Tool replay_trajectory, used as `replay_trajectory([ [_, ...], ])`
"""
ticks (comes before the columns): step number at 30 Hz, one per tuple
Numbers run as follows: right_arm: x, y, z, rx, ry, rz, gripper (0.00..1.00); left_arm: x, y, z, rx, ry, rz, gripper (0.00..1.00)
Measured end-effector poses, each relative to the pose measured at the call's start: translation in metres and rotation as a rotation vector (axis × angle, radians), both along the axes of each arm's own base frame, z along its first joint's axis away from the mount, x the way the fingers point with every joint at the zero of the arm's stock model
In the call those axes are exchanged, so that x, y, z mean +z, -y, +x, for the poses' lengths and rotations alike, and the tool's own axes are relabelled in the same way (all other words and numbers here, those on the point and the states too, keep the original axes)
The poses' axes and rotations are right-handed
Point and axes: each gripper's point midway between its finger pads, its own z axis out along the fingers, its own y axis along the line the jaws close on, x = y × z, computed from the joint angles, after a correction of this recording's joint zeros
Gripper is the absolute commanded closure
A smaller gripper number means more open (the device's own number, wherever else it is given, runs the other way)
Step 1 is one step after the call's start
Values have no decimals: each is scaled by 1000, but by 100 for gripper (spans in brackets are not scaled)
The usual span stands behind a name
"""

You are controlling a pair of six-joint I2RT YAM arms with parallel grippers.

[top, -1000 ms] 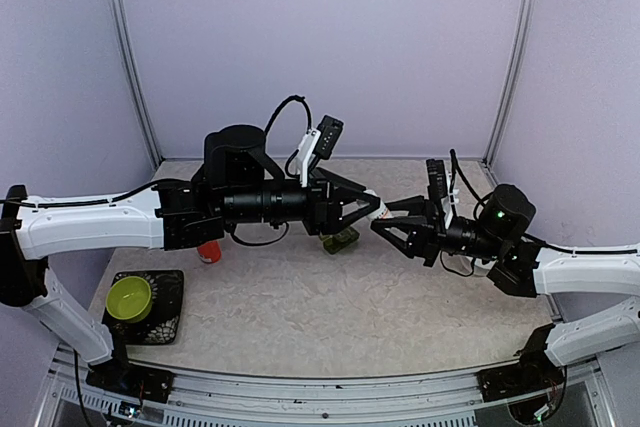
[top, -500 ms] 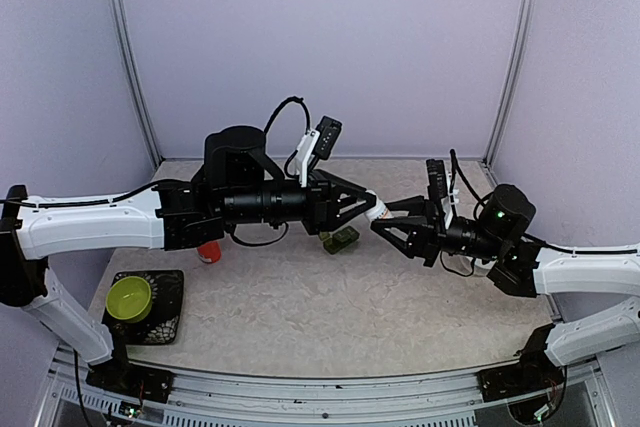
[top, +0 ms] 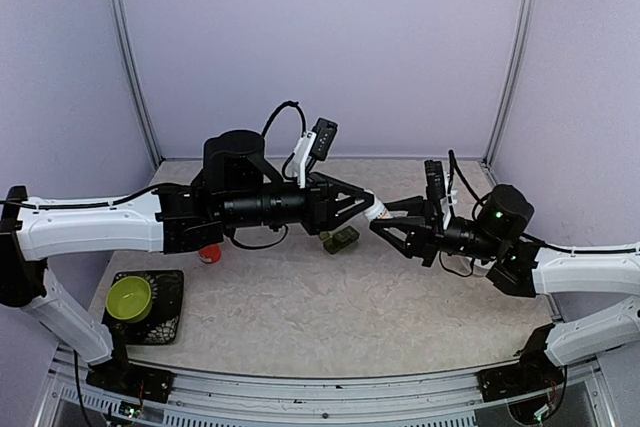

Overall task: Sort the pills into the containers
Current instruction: Open the lid of the pill bottle, then pour the pill into the compartment of the pill container.

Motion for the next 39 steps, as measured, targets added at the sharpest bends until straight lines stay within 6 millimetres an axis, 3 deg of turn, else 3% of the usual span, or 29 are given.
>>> replay_trajectory([
  [13, -19, 2, 11, -71, 9, -53, 85, 18, -19, 15, 139, -43, -64, 79],
  [19, -32, 2, 19, -110, 17, -86, 87, 10, -33, 22, 189, -55, -55, 79],
  [23, -50, -1, 30, -133, 8, -130, 88, -3, -41, 27, 216, -65, -35, 79],
  [28, -82, 3, 56, -182, -29, -187, 89, -15, -52, 29, 242, -73, -12, 79],
  [34, -128, 1, 78, -195, -94, -274, 89, -17, -68, 30, 268, -71, -14, 79],
  [39, -149, -6, 92, -194, -120, -313, 89, -18, -78, 32, 285, -69, -16, 79],
])
